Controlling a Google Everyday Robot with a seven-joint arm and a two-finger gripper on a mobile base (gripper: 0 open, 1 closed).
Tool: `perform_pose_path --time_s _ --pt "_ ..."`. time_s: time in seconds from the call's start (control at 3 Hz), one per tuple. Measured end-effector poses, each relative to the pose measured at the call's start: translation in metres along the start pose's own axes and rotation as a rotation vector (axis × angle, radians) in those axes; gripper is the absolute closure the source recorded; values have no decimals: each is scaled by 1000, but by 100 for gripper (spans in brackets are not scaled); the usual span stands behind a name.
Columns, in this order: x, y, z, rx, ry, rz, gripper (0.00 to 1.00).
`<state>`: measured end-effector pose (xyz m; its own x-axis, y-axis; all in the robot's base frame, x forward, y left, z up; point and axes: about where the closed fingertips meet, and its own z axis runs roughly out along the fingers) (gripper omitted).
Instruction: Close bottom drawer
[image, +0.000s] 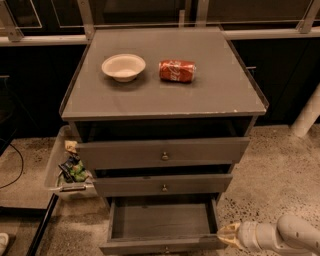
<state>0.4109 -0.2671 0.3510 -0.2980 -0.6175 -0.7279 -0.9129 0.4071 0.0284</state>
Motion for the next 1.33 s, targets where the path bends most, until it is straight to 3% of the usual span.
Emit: perform_pose_path --time_s 0.33,0.67,1.0,1.33 --pt "19 -1 31 -30 -5 25 100" --pt "44 3 74 -98 -5 20 100" --pt "64 12 112 -151 -4 -13 100" --pt "78 24 133 -169 -1 -49 100"
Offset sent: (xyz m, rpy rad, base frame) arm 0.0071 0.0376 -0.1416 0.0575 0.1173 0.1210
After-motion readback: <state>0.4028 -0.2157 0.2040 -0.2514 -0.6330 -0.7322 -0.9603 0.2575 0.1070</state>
